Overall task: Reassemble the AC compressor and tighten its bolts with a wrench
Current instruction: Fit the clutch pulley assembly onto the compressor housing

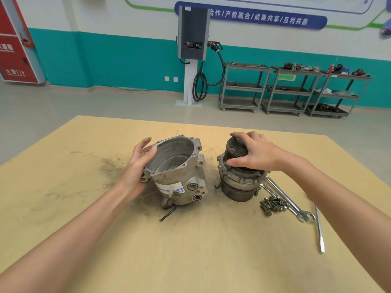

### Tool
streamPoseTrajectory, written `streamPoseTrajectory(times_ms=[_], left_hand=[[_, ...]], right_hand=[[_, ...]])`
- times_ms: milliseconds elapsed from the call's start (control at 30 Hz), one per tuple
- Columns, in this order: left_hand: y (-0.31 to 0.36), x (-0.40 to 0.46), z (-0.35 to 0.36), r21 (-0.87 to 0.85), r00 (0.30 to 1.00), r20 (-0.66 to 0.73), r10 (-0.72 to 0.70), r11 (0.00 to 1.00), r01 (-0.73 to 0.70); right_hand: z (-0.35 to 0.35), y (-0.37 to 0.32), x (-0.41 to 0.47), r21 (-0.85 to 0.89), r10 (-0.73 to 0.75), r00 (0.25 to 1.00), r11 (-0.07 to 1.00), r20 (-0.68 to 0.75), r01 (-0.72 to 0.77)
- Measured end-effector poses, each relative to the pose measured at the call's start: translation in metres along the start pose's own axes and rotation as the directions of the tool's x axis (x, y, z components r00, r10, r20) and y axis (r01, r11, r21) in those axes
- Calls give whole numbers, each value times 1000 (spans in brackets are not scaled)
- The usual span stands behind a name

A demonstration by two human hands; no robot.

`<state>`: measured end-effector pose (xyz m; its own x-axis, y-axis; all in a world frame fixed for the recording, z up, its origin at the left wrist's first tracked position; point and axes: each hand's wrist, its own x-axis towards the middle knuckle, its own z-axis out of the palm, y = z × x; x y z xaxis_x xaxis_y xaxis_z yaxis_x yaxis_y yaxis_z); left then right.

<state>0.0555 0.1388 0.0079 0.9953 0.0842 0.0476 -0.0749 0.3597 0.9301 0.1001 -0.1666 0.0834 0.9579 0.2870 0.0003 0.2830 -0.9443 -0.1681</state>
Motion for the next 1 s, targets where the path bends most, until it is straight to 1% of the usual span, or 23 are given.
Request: streamPoseTrajectory(times_ms=[67, 133, 200, 300, 400, 533, 600, 667, 733, 800, 833, 900, 933, 967, 1000], left_hand=[[-1, 1, 2, -24, 999, -49, 5, 1000, -7], [0, 2, 1, -51, 997, -81, -6, 999, 2], [3, -1, 0, -52, 997, -77, -28, 998, 24], [9, -11, 1, -35, 995, -54, -83, 996, 81], [6, -25, -2, -4, 996, -62, -68, 998, 68], [-4, -46, -15, -34, 998, -13, -58, 998, 57], [-9, -54, -21, -50, 996, -30, -86, 995, 84], [-11, -61, -27, -68, 995, -70, -75, 995, 71], [-7, -67, -27, -76, 995, -91, -33, 997, 26], [0, -70, -23, -49, 997, -80, 9, 999, -13], [3, -73, -18, -15, 997, -77, 30, 999, -32], [5, -79, -5, 137, 987, -121, 104, 987, -87], [5, -85, 3, 241, 968, -151, 203, 957, -163], [3, -92, 10, 337, 923, -157, 351, 898, -284], [1, -100, 17, 405, 849, -111, 516, 804, -436]], right_hand=[[-11, 1, 3, -11, -28, 993, 1000, 115, 29], [-22, 1, 7, -73, -62, 976, 994, 208, 78], [-32, 0, 12, -135, -85, 951, 982, 297, 130], [-40, -5, 20, -178, -86, 913, 969, 399, 170], [-42, -7, 25, -232, -84, 896, 951, 437, 203], [-44, -8, 30, -304, -103, 882, 915, 459, 266], [-47, -9, 32, -323, -116, 874, 900, 473, 294], [-51, -10, 32, -333, -125, 863, 888, 489, 317], [-53, -10, 34, -342, -128, 854, 879, 503, 333], [-53, -11, 36, -343, -123, 850, 878, 511, 334], [-54, -12, 38, -336, -116, 849, 884, 515, 324], [-55, -13, 40, -315, -90, 847, 903, 524, 291], [-56, -15, 41, -312, -82, 843, 906, 532, 285], [-57, -16, 43, -316, -79, 838, 904, 540, 289], [-59, -18, 44, -319, -79, 835, 902, 544, 293]])
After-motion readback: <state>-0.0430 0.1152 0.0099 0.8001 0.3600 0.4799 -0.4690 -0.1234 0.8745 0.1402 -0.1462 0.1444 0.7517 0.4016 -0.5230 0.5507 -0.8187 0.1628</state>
